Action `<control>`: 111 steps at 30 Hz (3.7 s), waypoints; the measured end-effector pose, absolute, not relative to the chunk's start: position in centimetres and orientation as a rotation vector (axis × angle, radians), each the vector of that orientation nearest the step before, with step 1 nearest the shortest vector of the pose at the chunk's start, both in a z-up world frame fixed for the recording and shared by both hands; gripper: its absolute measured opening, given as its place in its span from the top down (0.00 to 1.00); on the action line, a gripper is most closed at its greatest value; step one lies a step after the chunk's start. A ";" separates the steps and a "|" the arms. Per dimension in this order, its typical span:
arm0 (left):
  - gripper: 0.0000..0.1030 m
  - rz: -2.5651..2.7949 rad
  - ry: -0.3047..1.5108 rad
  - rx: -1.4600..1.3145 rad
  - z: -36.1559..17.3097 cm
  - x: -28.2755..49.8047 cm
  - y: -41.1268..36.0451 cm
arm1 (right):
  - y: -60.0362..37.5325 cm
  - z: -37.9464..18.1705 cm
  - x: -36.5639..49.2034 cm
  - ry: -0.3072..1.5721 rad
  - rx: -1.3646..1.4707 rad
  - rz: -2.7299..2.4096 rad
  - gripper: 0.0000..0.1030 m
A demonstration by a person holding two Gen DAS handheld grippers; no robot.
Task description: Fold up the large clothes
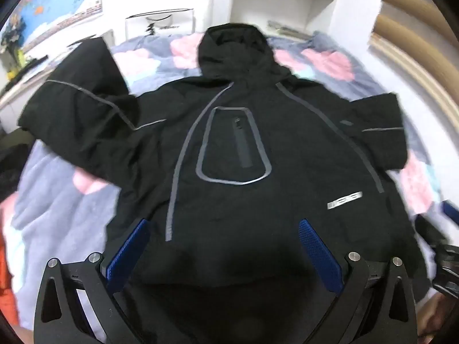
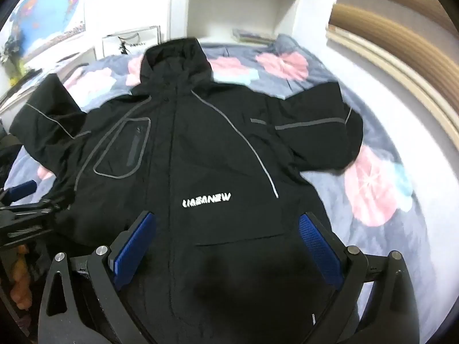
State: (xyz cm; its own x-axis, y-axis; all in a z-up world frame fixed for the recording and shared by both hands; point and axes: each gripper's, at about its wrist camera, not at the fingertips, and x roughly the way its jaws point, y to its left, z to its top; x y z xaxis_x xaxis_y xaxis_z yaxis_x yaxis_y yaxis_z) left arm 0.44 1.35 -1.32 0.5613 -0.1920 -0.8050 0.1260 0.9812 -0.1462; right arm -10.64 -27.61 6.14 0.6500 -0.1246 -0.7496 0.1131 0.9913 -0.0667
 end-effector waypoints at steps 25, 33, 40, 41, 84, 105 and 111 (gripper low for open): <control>0.00 -0.035 0.833 0.054 -0.6 -0.5 0.2 | -28.6 4.6 -9.6 0.930 0.047 -0.103 0.02; 0.00 -0.034 0.824 0.065 -0.6 -0.7 0.0 | -28.8 4.4 -9.6 0.941 0.055 -0.099 0.02; 0.00 -0.036 0.833 0.071 -0.6 -0.5 -0.1 | -28.7 4.3 -9.6 0.946 0.058 -0.095 0.02; 0.00 -0.036 0.835 0.071 -0.6 -0.5 -0.1 | -28.7 4.2 -9.5 0.948 0.059 -0.094 0.02; 0.00 -0.103 0.864 0.052 -0.6 -0.7 -0.3 | -27.9 2.9 -9.1 0.988 0.052 -0.074 0.02; 0.00 0.000 0.857 -0.425 4.6 9.7 32.8 | -22.6 2.0 -7.6 1.000 -0.145 -0.113 0.02; 0.00 -0.098 0.865 -0.800 -1.7 12.4 38.2 | -20.4 0.8 -7.1 1.034 -0.197 -0.099 0.02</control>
